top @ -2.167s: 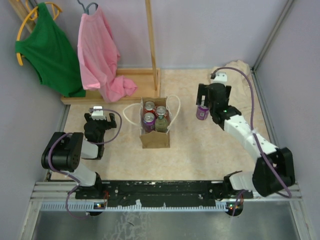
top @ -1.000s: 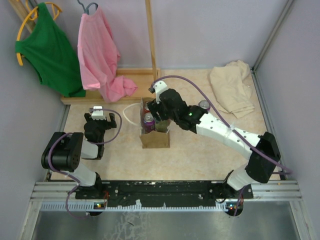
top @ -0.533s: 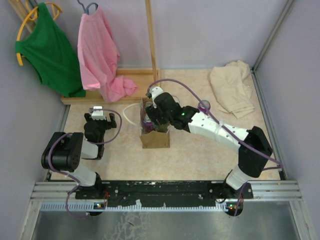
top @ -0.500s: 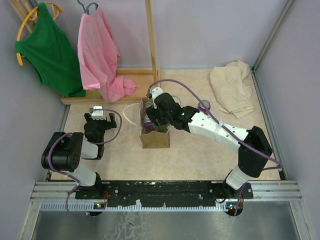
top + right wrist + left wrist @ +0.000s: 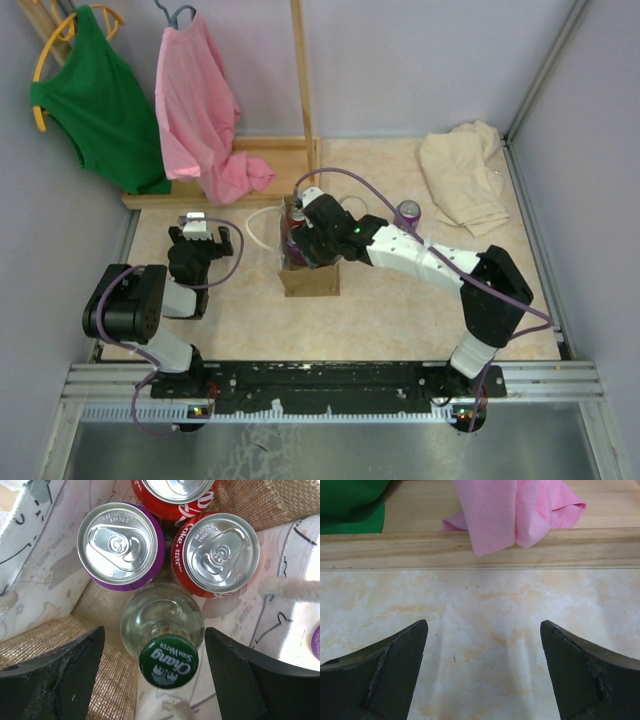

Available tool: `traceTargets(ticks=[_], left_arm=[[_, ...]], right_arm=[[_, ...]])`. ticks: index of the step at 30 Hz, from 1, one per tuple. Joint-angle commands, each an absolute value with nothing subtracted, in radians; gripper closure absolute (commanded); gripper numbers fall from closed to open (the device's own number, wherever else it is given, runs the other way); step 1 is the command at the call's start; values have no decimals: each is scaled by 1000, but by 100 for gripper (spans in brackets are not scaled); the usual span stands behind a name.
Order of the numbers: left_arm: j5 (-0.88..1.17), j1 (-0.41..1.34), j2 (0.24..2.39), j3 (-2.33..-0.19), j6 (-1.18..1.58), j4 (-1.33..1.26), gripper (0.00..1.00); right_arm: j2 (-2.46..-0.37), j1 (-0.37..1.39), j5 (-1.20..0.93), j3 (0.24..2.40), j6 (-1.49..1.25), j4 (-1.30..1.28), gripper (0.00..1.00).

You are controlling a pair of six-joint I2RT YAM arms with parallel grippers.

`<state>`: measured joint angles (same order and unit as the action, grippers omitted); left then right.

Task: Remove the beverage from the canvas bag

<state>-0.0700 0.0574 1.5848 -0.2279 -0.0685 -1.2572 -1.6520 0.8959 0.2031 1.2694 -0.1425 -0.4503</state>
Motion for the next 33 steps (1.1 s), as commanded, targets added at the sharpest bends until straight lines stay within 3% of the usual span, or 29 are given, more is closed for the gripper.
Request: traceTargets(ticks=[1, 12, 18, 25, 27, 28, 33], left_arm=[[-75, 64, 1595, -241, -72, -1285, 0], [-75, 63, 1595, -241, -71, -1285, 0], [-75, 64, 1595, -241, -71, -1285, 0], [-76, 64, 1595, -241, -72, -1285, 0], [-75, 63, 1595, -241, -72, -1285, 0], [-75, 64, 1595, -241, -72, -1285, 0], [-75, 63, 1595, -241, -72, -1285, 0]], right_arm=[[-1690, 899, 199, 1261, -151, -444, 19], [-1758, 900, 236, 1263, -159, -393, 29], [-1757, 899, 249, 1257, -165, -386, 49], [-1756, 900, 246, 1252, -161, -412, 64], [-1749, 899, 235, 1251, -159, -416, 76], [-1748, 900, 239, 1252, -159, -418, 98], [-1735, 901, 243, 1266, -143, -434, 100]])
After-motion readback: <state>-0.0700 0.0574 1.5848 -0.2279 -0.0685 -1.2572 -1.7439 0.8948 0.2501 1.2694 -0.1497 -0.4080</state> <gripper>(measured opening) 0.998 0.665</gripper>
